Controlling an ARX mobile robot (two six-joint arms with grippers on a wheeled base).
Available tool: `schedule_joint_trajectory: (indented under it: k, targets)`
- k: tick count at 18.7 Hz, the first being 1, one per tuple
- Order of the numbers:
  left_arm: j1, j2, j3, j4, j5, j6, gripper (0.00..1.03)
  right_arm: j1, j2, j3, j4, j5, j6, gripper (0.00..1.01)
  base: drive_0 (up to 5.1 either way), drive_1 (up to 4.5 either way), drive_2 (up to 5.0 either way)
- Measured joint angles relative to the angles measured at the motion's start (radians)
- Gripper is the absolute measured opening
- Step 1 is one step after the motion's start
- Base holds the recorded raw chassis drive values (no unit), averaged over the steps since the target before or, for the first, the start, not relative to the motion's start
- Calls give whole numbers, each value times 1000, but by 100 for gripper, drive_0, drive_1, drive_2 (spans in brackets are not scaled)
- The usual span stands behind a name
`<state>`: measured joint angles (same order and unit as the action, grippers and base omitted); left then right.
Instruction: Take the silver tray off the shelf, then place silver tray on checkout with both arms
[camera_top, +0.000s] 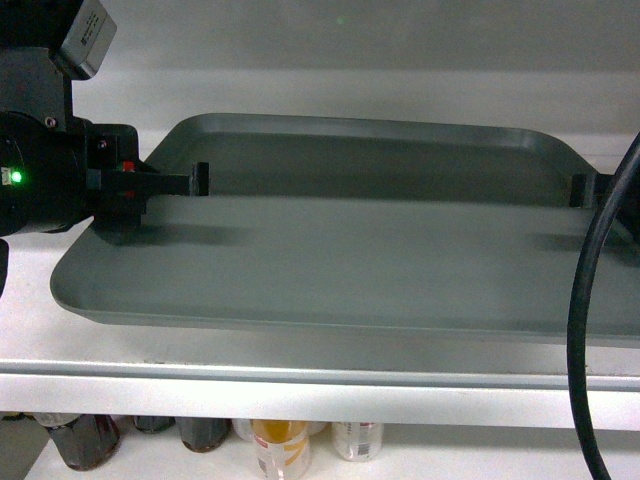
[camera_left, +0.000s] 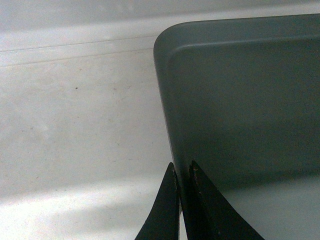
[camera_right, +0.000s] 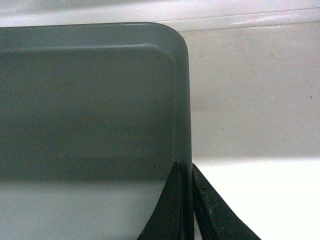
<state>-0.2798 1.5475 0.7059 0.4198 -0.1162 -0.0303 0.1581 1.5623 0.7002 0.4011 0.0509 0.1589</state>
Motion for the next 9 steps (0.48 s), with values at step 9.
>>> schedule_joint_trajectory:
  k: [9]
  targets:
    - [0,12,0,0,-2,-14,4,6,-20,0,17,1,5,3,0,0,0]
